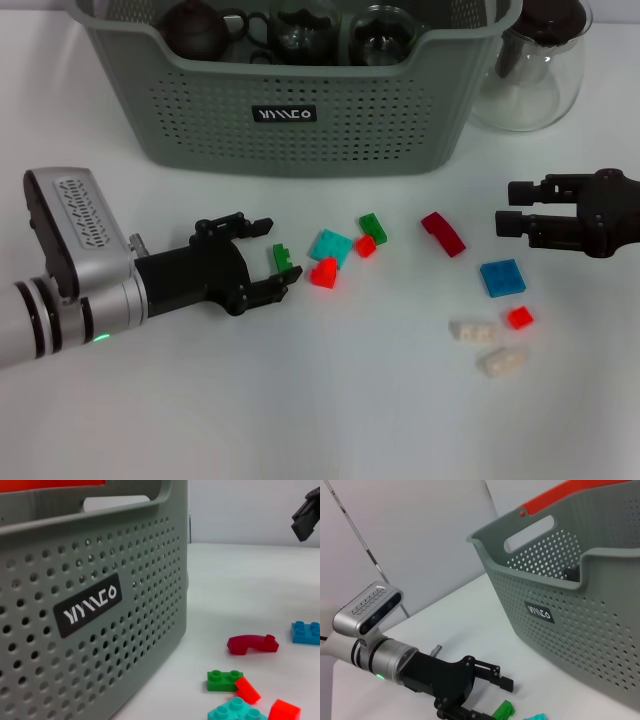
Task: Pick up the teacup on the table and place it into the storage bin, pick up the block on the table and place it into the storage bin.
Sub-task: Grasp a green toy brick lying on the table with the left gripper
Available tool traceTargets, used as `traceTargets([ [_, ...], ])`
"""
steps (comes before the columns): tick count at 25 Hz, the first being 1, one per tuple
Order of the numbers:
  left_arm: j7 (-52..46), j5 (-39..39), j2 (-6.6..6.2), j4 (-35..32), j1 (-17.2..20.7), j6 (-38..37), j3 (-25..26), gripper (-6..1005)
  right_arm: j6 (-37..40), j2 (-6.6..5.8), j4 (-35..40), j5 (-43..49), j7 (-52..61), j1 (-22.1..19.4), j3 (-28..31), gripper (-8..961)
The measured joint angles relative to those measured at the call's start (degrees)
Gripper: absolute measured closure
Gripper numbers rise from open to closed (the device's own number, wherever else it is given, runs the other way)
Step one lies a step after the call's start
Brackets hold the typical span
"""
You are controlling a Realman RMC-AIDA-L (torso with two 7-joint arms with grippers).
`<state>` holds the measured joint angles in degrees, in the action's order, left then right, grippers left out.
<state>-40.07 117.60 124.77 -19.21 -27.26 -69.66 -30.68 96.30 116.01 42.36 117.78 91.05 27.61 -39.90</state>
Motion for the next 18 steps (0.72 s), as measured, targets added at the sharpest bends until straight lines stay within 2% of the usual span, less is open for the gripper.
traceTargets([
  [18,3.58,-0.25,0.03,2.67,-0.36,2.48,0.12,313,-0.48,0.09,0.00,0.48,0.04,0.17,0.00,358],
])
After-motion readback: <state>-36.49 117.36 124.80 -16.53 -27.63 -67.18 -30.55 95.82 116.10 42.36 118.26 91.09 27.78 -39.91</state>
